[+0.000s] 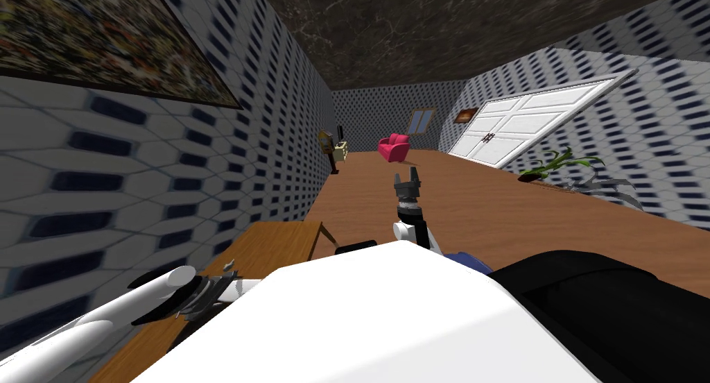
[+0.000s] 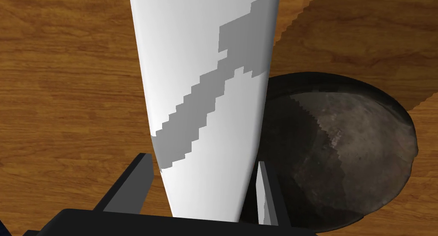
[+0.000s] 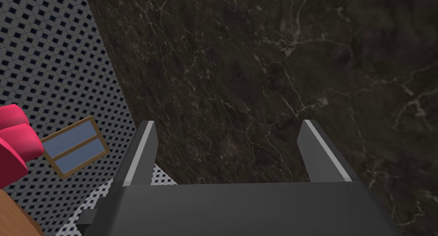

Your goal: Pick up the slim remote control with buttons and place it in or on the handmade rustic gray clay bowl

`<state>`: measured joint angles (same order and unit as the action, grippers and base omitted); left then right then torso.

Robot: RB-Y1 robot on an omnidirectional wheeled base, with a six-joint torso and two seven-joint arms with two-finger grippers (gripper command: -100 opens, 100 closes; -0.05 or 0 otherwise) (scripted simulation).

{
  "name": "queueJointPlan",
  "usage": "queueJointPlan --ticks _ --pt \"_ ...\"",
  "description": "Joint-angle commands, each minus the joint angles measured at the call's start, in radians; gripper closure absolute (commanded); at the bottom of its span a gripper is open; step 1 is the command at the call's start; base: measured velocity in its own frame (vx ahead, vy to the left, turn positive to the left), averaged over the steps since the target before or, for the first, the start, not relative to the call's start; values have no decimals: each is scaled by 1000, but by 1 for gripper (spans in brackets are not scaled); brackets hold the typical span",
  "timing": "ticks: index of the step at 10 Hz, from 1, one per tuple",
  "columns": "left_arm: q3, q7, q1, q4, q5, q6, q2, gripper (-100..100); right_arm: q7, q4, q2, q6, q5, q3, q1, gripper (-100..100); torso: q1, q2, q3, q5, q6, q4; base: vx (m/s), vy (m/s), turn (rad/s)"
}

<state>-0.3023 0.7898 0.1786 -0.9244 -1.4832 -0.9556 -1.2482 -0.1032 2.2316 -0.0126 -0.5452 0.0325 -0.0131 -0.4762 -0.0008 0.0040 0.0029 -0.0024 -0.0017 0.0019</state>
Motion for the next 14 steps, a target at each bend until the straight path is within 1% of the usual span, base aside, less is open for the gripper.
queueJointPlan --ticks 1,2,5,8,9,10,14 --pt "-1 12 6 2 -42 -22 -20 100 0 0 0 0 0 0 0 0 0 0 0 0 0 0 -94 66 -112" --pt "-1 16 9 3 -56 -28 -27 100 0 0 0 0 0 0 0 0 1 0 0 0 1 0 -106 72 -73" --pt "0 36 31 2 -121 -60 -56 100 0 0 0 0 0 0 0 0 3 4 2 0 -1 1 -130 81 -37" --pt "6 51 43 -22 -176 -77 -75 100 0 0 0 0 0 0 0 0 2 3 2 1 -1 1 -111 84 -11" --pt "5 46 49 -20 -166 -75 -74 100 0 0 0 0 0 0 0 0 4 2 2 1 0 1 -42 53 -13" --pt "6 46 50 -22 -168 -75 -75 -100 0 0 0 0 0 0 0 0 2 -1 0 1 0 1 -8 9 2" --pt "5 46 50 -21 -168 -75 -75 -100 0 0 0 0 0 0 0 0 -2 -5 -2 0 0 0 0 0 0"
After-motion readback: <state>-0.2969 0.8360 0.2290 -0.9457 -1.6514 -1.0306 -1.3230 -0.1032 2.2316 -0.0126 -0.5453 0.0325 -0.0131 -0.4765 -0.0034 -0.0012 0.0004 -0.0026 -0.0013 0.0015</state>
